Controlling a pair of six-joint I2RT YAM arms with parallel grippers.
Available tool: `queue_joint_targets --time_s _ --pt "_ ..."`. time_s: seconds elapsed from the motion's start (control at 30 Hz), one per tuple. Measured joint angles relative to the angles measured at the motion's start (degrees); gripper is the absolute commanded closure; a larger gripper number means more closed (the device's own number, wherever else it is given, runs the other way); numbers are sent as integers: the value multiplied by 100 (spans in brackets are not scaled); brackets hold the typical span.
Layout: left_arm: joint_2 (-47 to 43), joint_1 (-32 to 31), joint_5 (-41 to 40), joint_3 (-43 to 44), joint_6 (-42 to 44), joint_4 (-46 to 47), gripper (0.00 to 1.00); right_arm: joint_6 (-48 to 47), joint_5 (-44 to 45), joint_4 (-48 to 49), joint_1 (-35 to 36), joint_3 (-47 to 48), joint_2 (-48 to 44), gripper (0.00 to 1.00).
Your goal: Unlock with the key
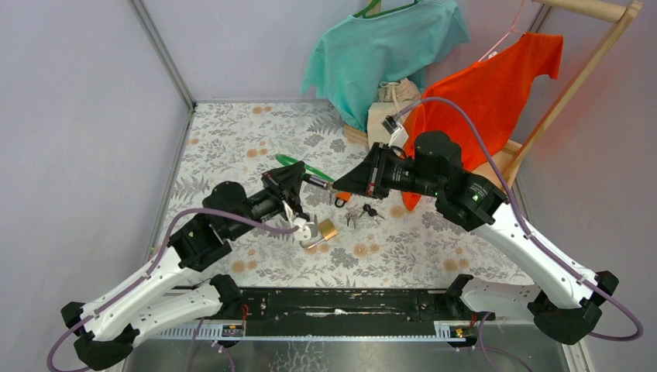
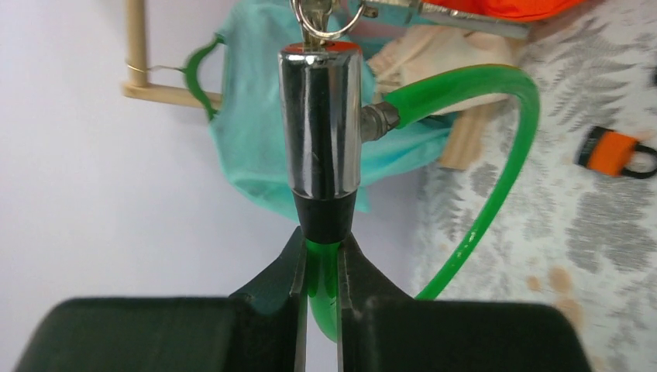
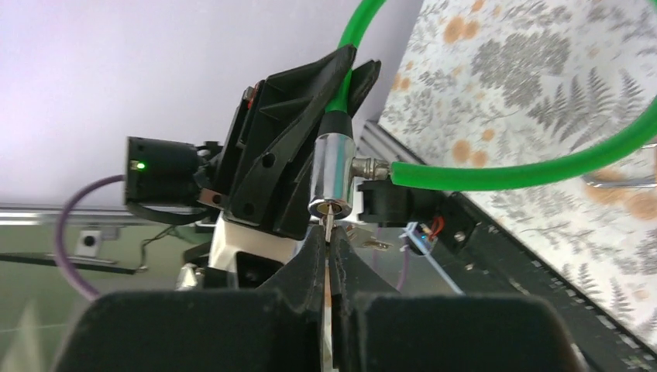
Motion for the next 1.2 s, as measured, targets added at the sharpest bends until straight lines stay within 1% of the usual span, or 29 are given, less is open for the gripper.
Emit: queue_joint_targets --time_s 0.13,0.3,0.5,0.53,0.57,0.63,0.67,0.7,0.73,0.77,0.87,0.93,0.97,1.07,1.2 --pt "-225 -35 7 -496 684 833 100 645 -310 319 -61 -302 -103 100" --pt "-260 -66 -11 -1036 1429 1980 100 1141 -503 603 -146 -586 -227 100" --pt "-79 -122 -101 -1154 1902 2914 100 1672 -566 1307 -201 -1005 -485 100" --pt "-59 -131 -120 -1154 1937 3016 100 1749 -562 1447 -203 -1056 -516 95" --pt "-50 -144 -144 -1152 1945 3082 100 1786 -564 1528 -205 -1080 -533 83" --pt "-44 -162 -192 -1117 1928 3115 100 1770 -549 1633 -210 -1088 -544 55" --pt "-33 -175 -192 -1075 1906 3093 100 1668 -496 1648 -210 -1067 -542 42" --pt "-7 -225 -190 -986 1845 3018 100 1499 -393 1620 -212 -1014 -527 37" --pt "28 -269 -190 -870 1749 2903 100 1373 -299 1585 -219 -968 -518 28" --pt "72 -299 -192 -697 1589 2732 100 1047 -125 1497 -227 -881 -520 24" --pt "208 -328 -205 -96 1056 2175 100 52 315 1390 -236 -756 -684 20" --pt "308 -343 -232 400 623 1711 100 -660 518 1412 -238 -765 -922 13" --pt "358 -343 -258 590 455 1552 100 -968 535 1469 -240 -780 -1029 13" --pt "577 -343 -293 1270 -214 896 100 -2063 455 1930 -240 -1058 -1462 12" --pt "935 -343 -308 2011 -1045 52 100 -3152 55 2354 -240 -1440 -1753 16"
